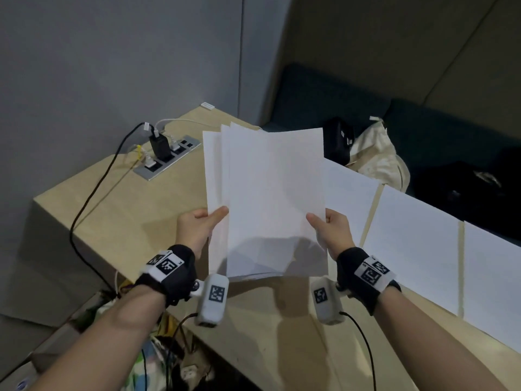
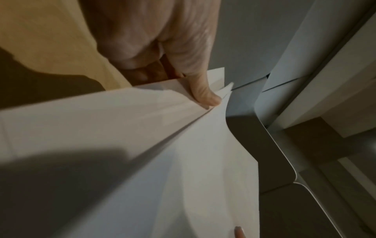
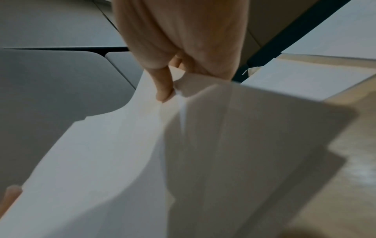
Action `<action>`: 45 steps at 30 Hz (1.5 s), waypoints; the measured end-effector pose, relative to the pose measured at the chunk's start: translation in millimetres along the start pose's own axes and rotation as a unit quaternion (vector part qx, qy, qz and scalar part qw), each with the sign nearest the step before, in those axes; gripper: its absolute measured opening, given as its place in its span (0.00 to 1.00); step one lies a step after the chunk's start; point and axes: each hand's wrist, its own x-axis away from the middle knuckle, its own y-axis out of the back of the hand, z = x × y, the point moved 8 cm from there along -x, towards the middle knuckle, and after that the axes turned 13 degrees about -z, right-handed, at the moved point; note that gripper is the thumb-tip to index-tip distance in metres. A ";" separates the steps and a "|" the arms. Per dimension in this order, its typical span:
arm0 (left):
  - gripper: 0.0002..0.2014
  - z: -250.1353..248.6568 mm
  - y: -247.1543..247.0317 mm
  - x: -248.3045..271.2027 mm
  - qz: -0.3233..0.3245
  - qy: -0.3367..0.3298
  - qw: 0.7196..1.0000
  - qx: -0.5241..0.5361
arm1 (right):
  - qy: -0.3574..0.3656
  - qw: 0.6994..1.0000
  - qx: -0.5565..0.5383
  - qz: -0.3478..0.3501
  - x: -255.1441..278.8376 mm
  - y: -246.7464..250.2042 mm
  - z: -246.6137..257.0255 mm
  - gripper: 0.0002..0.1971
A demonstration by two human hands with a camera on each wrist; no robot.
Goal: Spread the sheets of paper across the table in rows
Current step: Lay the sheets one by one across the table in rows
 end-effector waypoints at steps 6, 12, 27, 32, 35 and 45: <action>0.22 0.5 11.3 6.7 -0.004 -0.026 0.999 -0.031 | -0.017 0.995 -0.050 -0.089 6.9 41.5 -14.4 0.09; 0.18 31.5 72.6 -33.5 -0.051 -0.067 0.967 -0.241 | -0.068 0.973 -0.139 -0.169 10.2 84.1 -33.2 0.16; 0.37 27.4 34.2 1.8 0.043 -0.173 0.827 -0.533 | -0.107 0.955 -0.164 -0.222 21.7 100.6 -54.8 0.09; 0.49 65.5 18.8 12.4 0.156 -0.114 0.784 -0.589 | -0.096 0.954 -0.170 -0.226 22.1 105.4 -50.2 0.09; 0.50 64.3 26.5 -0.8 0.189 -0.111 0.768 -0.602 | -0.093 0.952 -0.167 -0.237 22.2 114.8 -49.1 0.07; 0.52 64.6 23.3 -10.3 0.204 -0.101 0.776 -0.588 | -0.113 0.950 -0.154 -0.248 33.5 134.6 -61.8 0.13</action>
